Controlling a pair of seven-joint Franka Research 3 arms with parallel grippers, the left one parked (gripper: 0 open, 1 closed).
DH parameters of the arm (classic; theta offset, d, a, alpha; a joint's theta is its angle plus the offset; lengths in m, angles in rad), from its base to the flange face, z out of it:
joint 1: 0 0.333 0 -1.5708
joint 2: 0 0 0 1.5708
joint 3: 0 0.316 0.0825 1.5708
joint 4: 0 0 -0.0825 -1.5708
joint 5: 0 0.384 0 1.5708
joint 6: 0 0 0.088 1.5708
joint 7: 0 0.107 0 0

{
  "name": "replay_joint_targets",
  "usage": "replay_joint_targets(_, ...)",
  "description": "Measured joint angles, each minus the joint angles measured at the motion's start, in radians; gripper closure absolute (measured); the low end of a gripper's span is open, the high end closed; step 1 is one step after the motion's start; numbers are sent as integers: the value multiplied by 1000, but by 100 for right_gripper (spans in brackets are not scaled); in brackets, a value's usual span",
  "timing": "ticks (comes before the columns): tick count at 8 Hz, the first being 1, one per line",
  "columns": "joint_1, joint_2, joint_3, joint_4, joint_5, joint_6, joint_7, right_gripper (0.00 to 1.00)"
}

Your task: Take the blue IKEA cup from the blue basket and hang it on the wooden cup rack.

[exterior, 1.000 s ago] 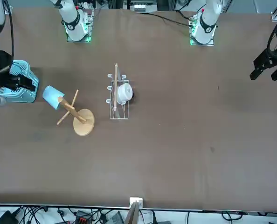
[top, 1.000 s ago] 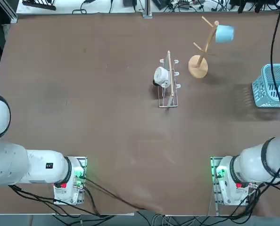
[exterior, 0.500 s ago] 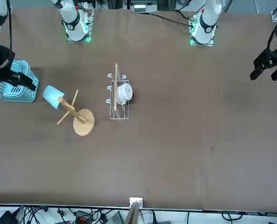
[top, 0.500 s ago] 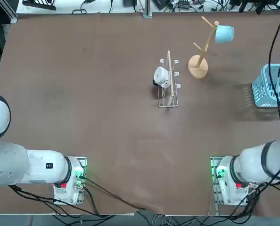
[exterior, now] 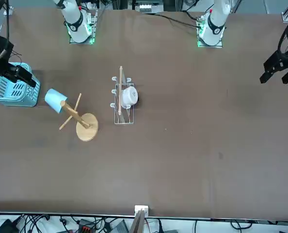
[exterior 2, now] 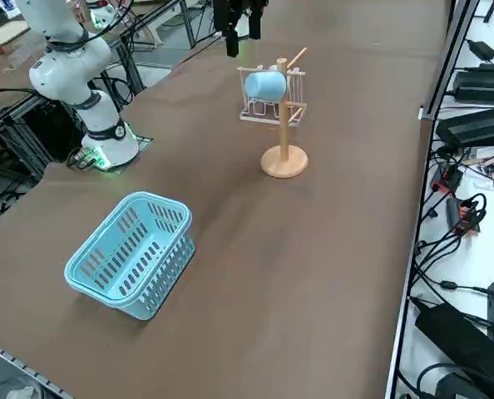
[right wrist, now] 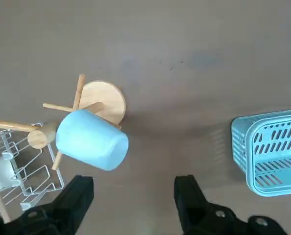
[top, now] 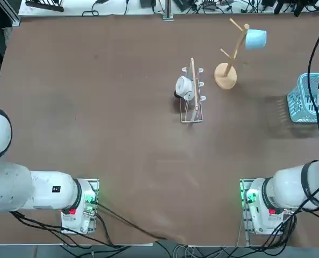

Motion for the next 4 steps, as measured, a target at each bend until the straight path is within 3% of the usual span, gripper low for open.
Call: replay_joint_targets(4,2,9,0,0,-1,4,0,0)
